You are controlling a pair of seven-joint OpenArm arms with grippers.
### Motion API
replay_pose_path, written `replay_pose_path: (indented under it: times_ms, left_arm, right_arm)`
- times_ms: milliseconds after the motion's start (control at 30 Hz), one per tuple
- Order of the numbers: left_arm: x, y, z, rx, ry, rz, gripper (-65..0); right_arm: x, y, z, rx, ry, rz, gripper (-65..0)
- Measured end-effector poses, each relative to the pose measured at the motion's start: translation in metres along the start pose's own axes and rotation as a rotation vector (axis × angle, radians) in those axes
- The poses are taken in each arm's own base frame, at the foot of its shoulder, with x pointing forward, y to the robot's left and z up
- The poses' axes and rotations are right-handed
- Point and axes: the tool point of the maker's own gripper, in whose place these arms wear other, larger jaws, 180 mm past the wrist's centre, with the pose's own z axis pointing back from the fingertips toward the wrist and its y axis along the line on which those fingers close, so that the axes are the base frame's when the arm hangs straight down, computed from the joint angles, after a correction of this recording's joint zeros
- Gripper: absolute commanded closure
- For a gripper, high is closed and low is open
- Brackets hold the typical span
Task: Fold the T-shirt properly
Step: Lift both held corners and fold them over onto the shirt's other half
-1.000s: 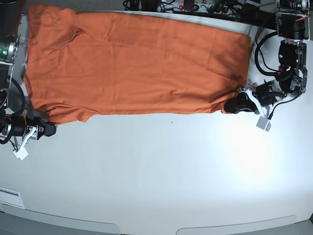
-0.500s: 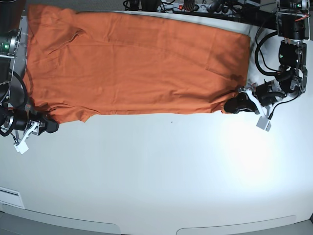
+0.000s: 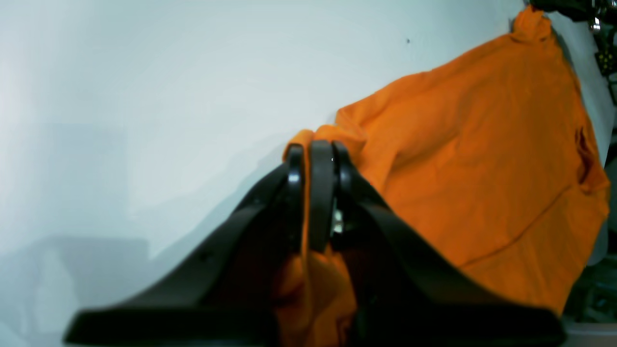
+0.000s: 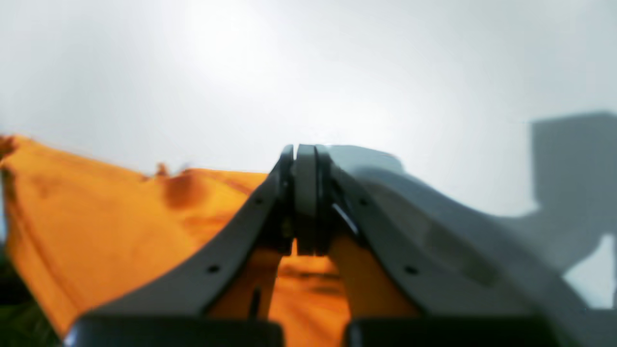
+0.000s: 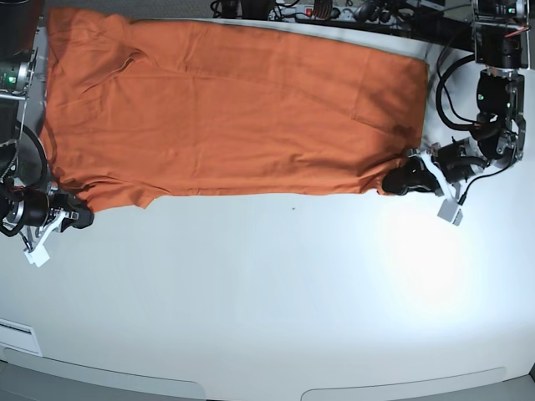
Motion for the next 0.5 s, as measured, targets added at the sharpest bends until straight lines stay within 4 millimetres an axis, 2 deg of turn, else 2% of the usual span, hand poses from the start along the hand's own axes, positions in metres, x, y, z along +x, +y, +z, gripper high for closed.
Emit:
replay_pose_path:
  times_ms: [233, 433, 500]
  left_arm:
    - [0.018, -0.001, 0.0, -0.004, -0.03, -0.032, 0.0]
    - [0.024, -0.012, 0.0, -0.029, -0.037, -0.065, 0.0]
    - [0.027, -0.018, -0.001, -0.04, -0.032, -0.088, 0.0]
  right_arm:
    - [0.01, 0.029, 0.02, 0.066, -0.032, 0.109, 0.0]
    - [-0.013, 0.063, 0.031, 0.076, -0.001, 0.297, 0.0]
    - [-0.026, 0.067, 0.033, 0.053, 0.029, 0.357, 0.0]
